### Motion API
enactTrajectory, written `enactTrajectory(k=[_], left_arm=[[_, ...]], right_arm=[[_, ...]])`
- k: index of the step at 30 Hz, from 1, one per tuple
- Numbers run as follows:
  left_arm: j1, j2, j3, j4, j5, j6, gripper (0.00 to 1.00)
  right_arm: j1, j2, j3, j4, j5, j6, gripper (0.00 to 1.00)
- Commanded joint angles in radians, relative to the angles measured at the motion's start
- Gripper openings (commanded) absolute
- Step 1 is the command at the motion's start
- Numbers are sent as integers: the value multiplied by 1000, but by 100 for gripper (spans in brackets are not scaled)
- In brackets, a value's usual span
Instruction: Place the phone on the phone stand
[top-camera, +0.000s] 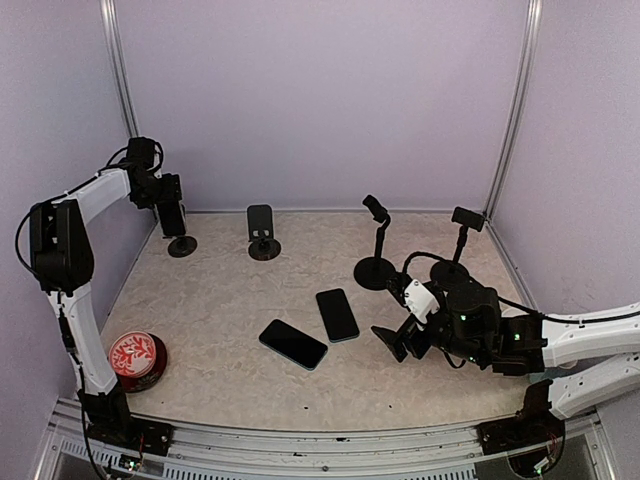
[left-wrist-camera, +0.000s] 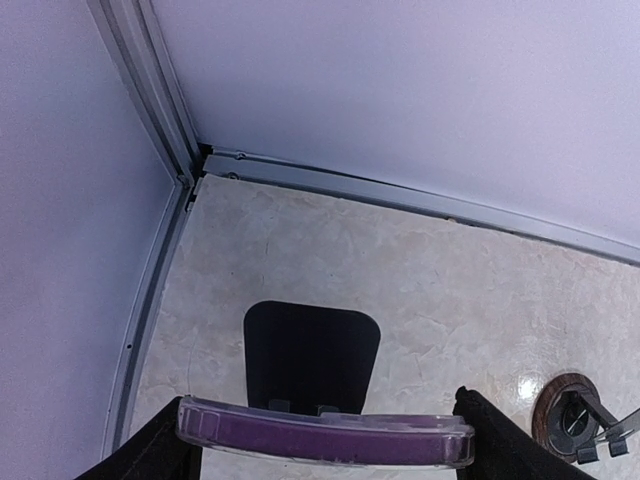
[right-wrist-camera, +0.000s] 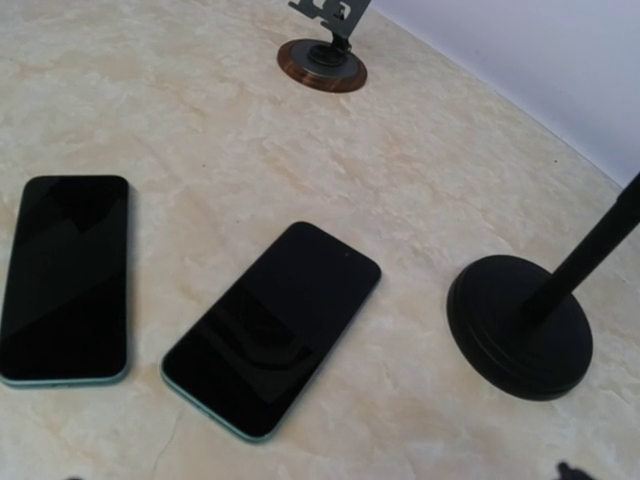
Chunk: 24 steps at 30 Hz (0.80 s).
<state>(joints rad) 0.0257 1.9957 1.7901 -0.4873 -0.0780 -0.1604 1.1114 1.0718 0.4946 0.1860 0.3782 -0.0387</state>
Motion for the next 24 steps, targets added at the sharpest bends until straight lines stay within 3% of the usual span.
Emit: enactTrajectory(k=[1, 14, 24], left_arm=[[-4, -3, 4, 58, -4, -7, 82], [-6, 36, 16, 87, -35, 7, 91], [-15, 50, 14, 102, -43, 4, 91]], right_arm=[[-3, -7, 17, 23, -1, 11, 100], [-2, 3, 19, 25, -3, 13, 100], [-2, 13, 22, 24, -2, 14, 100]])
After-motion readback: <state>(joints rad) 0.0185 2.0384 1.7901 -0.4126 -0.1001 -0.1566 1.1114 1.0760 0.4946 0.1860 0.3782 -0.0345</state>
